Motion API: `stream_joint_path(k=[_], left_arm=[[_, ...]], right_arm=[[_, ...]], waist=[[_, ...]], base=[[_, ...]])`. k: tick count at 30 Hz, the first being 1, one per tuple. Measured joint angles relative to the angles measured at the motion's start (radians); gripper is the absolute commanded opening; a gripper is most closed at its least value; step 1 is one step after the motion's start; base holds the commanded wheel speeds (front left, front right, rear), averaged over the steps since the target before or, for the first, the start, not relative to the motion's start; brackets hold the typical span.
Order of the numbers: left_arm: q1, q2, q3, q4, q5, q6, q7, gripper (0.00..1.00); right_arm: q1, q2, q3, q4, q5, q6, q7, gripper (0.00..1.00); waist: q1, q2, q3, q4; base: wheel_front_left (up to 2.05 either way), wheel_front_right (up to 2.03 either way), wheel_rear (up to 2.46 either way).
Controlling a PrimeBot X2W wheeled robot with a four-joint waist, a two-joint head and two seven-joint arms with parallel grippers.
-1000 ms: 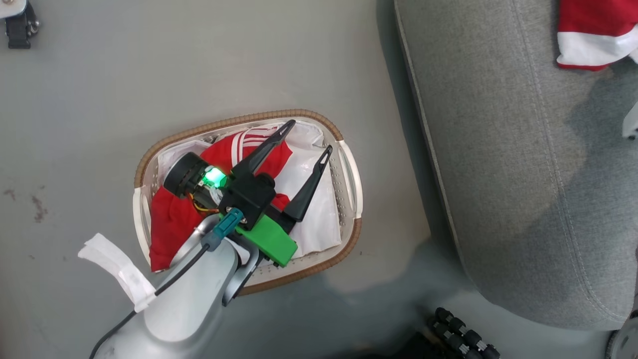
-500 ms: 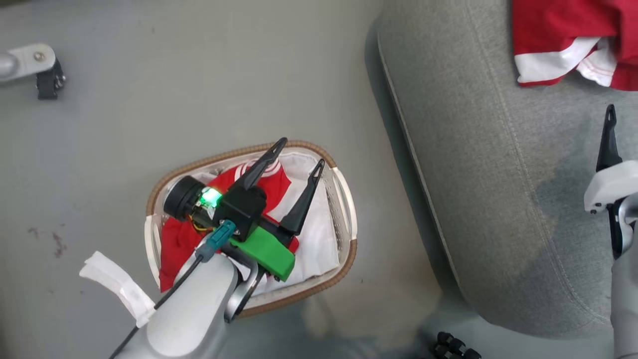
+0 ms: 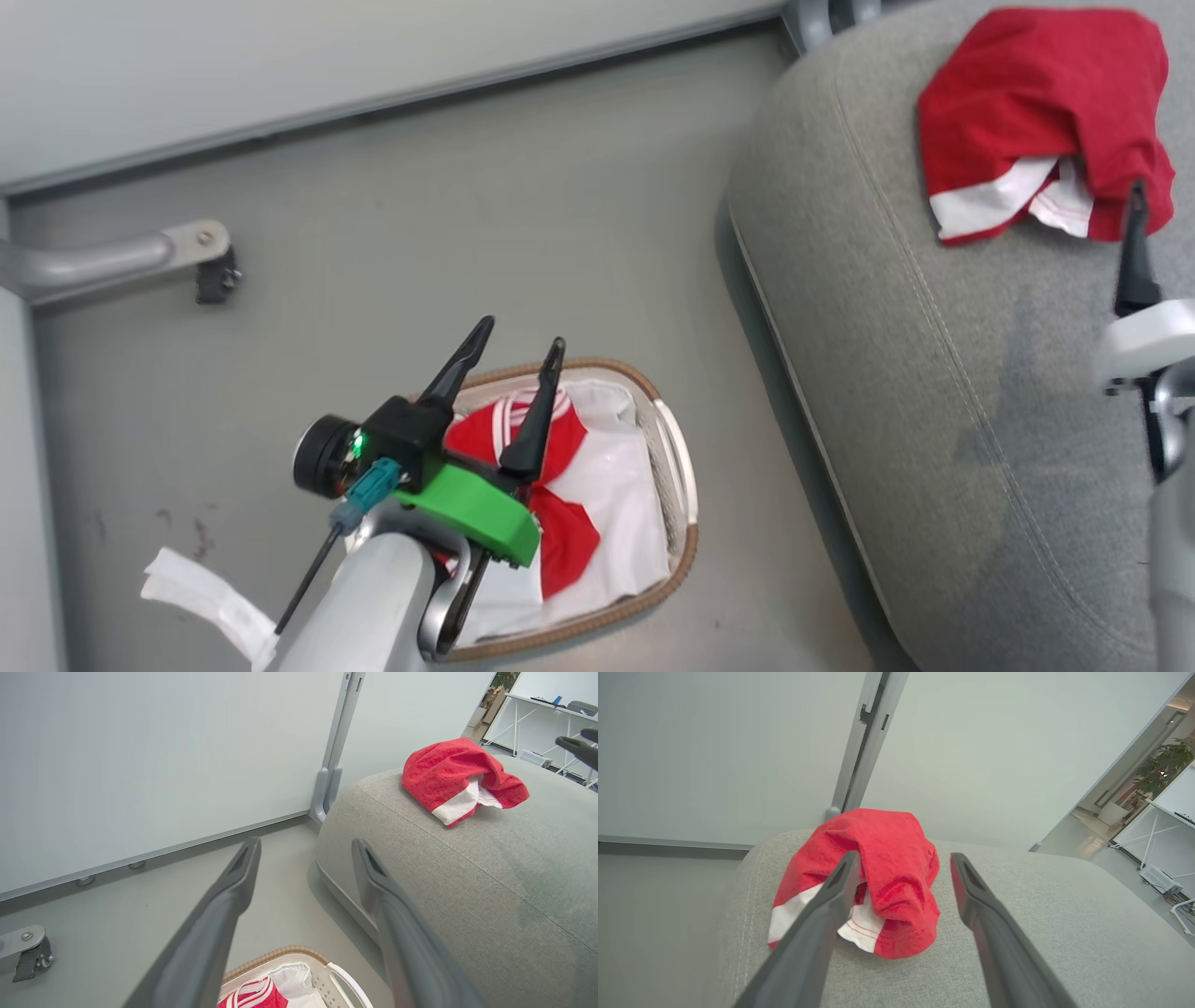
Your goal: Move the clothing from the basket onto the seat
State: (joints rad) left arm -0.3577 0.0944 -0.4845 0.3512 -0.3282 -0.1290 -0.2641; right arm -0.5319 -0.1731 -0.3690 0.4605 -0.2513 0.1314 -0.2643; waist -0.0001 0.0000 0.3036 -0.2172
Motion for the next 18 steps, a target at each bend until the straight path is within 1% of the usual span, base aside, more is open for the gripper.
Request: stream_joint_path(k=[5, 11, 16, 18], left_arm=[[0.065, -0.019, 0.095, 0.001, 0.007, 0.0, 0.0, 1.0], [0.149, -0.029, 0.218, -0.004, 0.035, 0.0, 0.0, 1.0], [0.21, -0.039, 0.299, -0.012, 0.049, 0.0, 0.0, 1.0], [0.231, -0.04, 0.327, -0.013, 0.056, 0.002, 0.0, 1.0]], right_arm=[[0.023, 0.052, 0.064, -0.028, 0.03, 0.0, 0.0, 1.0], [0.074, 0.103, 0.158, -0.044, 0.085, 0.0, 0.0, 1.0], [0.155, 0.123, 0.219, -0.072, 0.125, 0.0, 0.0, 1.0], [0.194, 0.123, 0.242, -0.08, 0.16, 0.0, 0.0, 1.0]], waist=[[0.0, 0.0, -0.076, 0.038], [0.0, 0.0, -0.145, 0.104], [0.0, 0.0, -0.189, 0.151], [0.0, 0.0, -0.207, 0.17]], base=[[0.0, 0.0, 0.0], [0.0, 0.0, 0.0], [0.0, 0.0, 0.0], [0.0, 0.0, 0.0]])
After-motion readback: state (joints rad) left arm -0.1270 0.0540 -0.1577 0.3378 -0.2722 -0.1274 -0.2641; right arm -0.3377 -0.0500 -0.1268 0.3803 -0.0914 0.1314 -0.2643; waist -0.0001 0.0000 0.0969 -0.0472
